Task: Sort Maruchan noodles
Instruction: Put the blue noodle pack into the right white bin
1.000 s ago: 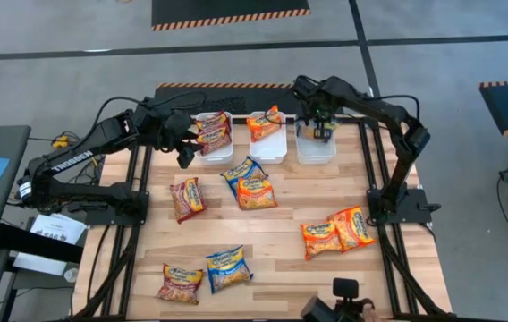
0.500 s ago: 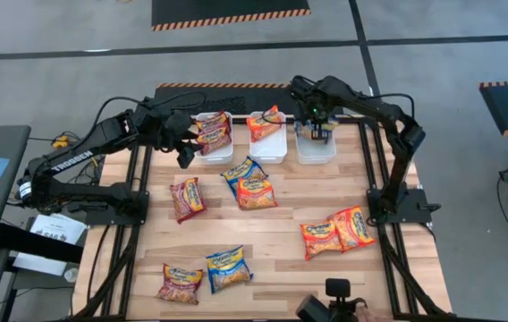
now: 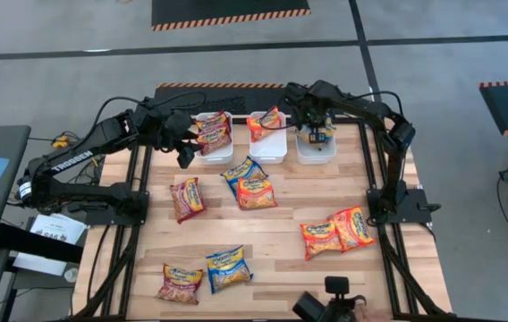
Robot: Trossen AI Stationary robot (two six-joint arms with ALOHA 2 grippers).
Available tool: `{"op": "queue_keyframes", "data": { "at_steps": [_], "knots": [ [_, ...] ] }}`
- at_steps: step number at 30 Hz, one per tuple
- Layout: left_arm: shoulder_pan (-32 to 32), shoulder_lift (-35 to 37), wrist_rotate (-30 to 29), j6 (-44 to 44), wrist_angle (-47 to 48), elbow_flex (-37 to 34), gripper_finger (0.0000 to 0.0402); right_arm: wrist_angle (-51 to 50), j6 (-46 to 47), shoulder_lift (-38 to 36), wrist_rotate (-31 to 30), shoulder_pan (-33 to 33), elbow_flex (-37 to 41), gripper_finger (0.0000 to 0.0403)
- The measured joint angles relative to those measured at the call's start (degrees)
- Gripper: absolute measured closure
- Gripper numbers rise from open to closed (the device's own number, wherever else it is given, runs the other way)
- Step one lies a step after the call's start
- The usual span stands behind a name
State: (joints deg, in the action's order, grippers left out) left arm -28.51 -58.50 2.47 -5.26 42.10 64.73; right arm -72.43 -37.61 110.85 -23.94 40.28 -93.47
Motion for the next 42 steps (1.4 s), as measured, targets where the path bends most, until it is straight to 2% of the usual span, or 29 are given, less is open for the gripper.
{"op": "queue_keyframes", "data": {
  "at_steps": [3, 7, 12, 28, 34, 42],
  "knots": [
    [0.0, 0.0, -0.01, -0.04, 0.01, 0.02, 0.0207, -0.98, -0.12, -1.09, -4.29, -0.06, 0.02, 0.04],
    [0.0, -0.01, -0.14, 0.3, 0.0, 0.02, 0.0207, -0.56, -2.19, -2.58, -4.96, 0.03, -0.01, 0.0401],
    [0.0, -0.02, -0.14, 0.41, 0.01, 0.02, 0.0207, 0.22, -5.71, -2.58, -9.37, -0.12, 0.0, 0.0401],
    [0.0, -0.01, -0.11, 3.1, 0.05, 0.01, 0.0207, 2.94, -24.02, -2.58, -8.36, -1.93, 0.0, 0.0401],
    [0.0, -0.02, 0.03, 3.28, 0.05, 0.0, 0.0207, 2.55, -24.43, -2.58, -3.53, -3.66, 0.0, 0.04],
    [0.02, -0.01, 2.21, 3.15, 0.07, 0.0, 0.0207, 4.17, -22.81, -2.56, -3.26, -4.79, 0.0, 0.0385]
  ]
}}
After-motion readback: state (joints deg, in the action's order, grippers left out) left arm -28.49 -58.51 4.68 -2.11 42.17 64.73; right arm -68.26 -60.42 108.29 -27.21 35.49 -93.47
